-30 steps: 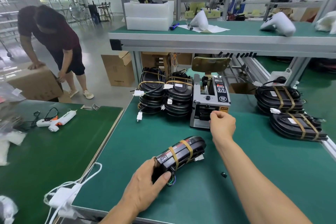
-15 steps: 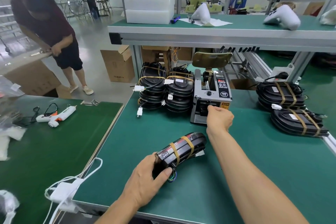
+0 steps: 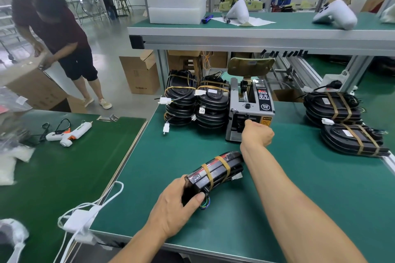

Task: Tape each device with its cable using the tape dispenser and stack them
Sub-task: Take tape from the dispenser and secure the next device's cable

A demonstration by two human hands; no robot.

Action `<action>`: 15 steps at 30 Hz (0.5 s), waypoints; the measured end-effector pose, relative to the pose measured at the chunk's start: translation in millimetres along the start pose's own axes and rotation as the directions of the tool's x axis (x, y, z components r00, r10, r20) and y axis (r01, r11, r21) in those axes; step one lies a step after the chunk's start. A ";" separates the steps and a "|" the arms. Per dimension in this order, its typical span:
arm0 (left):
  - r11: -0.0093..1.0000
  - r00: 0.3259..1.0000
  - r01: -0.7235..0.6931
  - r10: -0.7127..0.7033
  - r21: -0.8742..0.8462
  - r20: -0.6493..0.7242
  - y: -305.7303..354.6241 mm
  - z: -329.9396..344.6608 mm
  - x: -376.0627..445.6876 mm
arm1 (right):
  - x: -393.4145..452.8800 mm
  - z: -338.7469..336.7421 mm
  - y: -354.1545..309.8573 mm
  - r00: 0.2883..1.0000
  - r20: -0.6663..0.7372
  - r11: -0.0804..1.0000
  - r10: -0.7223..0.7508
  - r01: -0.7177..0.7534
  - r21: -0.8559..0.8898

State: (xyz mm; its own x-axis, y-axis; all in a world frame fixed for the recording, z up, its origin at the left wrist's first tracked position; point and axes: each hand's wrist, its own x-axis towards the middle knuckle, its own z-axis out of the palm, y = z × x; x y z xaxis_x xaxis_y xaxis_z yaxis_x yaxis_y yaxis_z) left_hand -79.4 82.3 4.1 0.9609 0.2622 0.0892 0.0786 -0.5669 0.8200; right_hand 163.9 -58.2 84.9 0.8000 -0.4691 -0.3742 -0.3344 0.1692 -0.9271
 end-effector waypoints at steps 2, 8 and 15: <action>1.000 1.000 0.010 -0.010 -0.002 0.005 0.3 0.0 0.0 | 2.3 0.7 1.1 1.000 -0.002 1.000 -0.011 0.011 -0.015; 1.000 1.000 0.025 -0.025 0.010 0.016 3.3 -0.5 0.2 | 0.0 -7.8 -1.2 0.998 0.037 0.998 -0.052 0.054 -0.045; 0.999 0.999 0.028 -0.028 0.018 0.030 5.5 -0.9 0.9 | -76.9 -92.3 20.7 0.818 0.496 0.926 -0.291 0.371 -0.070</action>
State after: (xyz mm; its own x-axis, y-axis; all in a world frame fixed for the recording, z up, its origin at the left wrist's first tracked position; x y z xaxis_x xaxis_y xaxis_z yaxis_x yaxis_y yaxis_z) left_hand -78.4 80.2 9.2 0.9658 0.2547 0.0493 0.1098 -0.5735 0.8118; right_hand 49.4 -98.6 96.5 0.9989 -0.0034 -0.0472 -0.0473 -0.0779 -0.9958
